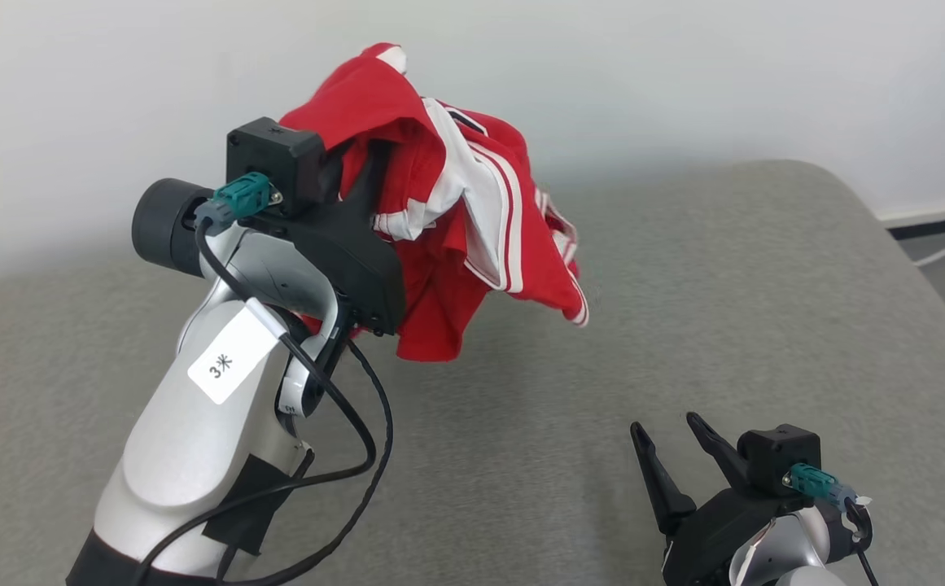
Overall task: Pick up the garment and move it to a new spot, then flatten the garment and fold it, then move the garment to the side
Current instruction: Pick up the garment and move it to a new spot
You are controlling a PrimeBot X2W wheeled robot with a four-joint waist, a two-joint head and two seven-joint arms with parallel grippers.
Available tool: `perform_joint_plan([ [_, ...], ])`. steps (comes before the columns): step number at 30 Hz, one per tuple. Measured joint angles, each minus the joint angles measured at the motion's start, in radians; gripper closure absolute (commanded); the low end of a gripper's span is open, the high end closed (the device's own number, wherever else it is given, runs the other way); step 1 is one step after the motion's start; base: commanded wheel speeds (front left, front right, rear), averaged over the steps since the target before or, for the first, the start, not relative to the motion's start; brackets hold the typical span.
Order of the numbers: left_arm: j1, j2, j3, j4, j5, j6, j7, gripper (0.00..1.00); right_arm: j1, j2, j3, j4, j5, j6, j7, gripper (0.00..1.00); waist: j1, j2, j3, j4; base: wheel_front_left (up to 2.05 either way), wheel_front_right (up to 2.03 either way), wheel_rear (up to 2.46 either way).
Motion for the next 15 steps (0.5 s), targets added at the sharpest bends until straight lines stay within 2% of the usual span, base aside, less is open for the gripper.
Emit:
perform_joint_plan([
  [9,0.036,0.001,-0.041,-0.017,0.019,0.017,0.035,1.0,0.006,-0.008,-0.017,-0.016,0.0,0.0,-0.001,0.0,0.0001,0.0,0.002,-0.131,0.0,0.0,0.0],
  [15,0.073,-0.018,-0.104,0.029,0.025,0.018,0.048,1.0,0.033,-0.023,-0.055,-0.027,0.001,-0.002,-0.016,0.0,0.0002,0.0001,0.037,-0.172,0.0,0.0,0.0],
])
